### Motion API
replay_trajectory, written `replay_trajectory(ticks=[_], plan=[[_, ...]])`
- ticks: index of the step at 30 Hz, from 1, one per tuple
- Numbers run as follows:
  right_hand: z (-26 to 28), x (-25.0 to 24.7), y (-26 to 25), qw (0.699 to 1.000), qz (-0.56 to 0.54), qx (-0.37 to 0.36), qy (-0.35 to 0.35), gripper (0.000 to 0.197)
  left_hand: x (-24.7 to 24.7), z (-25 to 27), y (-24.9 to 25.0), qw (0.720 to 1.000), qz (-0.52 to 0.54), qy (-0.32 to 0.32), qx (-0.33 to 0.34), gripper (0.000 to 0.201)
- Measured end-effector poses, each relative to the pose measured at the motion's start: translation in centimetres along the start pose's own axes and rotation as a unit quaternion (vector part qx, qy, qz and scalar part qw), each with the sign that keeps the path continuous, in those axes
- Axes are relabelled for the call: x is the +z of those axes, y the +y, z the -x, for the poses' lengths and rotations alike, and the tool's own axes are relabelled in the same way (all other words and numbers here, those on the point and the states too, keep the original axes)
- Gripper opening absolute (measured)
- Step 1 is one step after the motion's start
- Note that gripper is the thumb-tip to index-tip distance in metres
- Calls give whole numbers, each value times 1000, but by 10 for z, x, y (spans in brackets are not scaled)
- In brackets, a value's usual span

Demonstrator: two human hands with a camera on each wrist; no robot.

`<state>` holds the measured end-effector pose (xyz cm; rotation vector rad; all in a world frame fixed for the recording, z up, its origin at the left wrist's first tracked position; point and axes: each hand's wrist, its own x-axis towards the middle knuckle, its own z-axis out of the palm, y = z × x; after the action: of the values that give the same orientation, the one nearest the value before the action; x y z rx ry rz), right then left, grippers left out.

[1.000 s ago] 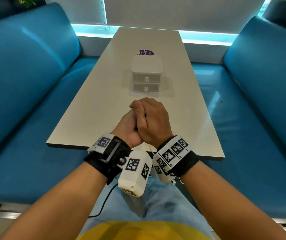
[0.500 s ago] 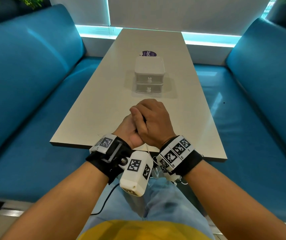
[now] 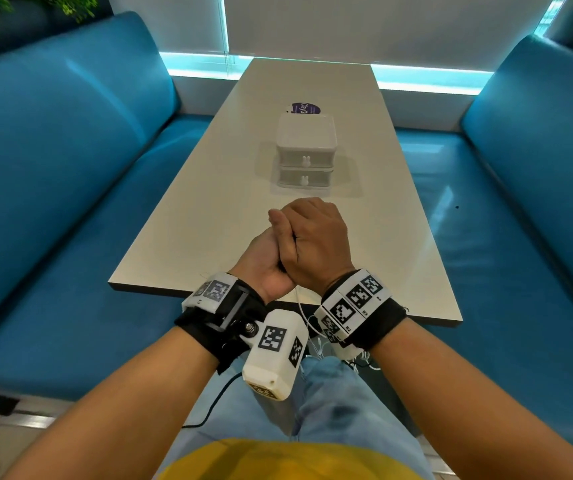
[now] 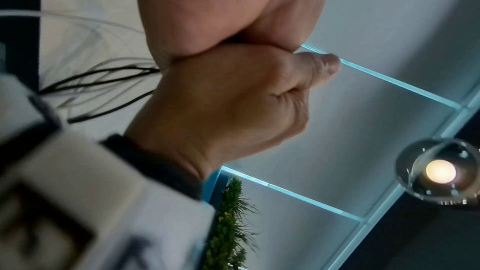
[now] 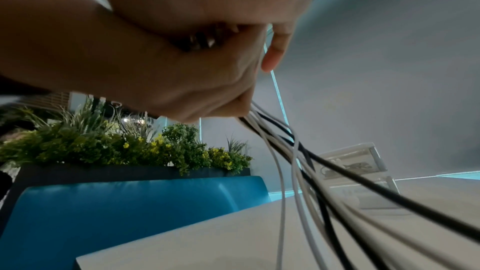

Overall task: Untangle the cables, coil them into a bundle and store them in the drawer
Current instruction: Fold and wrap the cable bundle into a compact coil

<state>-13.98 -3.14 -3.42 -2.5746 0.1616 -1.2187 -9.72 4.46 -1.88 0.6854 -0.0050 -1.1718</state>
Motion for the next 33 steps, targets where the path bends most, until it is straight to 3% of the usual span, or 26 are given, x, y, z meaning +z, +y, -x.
replay_trajectory(ticks=[3,5,8,12,16,21,25,26,30,33], plan=[[-10,-16,6,971,-172,87,-140,44,-4,-4,8,993,-95,63,15,20],[-25,-26,21,940,-249,175,-157,37,-5,-1,14,987,-147,67,-3,30],[-41,-33,42,925,-237,201,-221,34,0,6,20,972,-230,31,-29,31],[-43,-27,50,880,-242,200,-356,54,7,8,24,952,-303,-4,-37,30],[-39,-29,55,855,-268,257,-363,62,0,10,30,939,-343,-20,-25,29],[-37,-39,58,870,-216,261,-358,64,-8,10,26,908,-418,-15,-4,27],[-37,-44,50,866,-270,278,-317,67,-11,4,21,786,-609,-7,102,13],[-37,-44,47,861,-292,285,-304,70,-11,3,20,776,-620,-6,116,13],[-41,-46,37,824,-395,317,-253,67,-2,1,18,795,-594,-59,110,17],[-44,-48,29,822,-415,326,-214,63,0,-1,17,807,-580,-79,78,34]])
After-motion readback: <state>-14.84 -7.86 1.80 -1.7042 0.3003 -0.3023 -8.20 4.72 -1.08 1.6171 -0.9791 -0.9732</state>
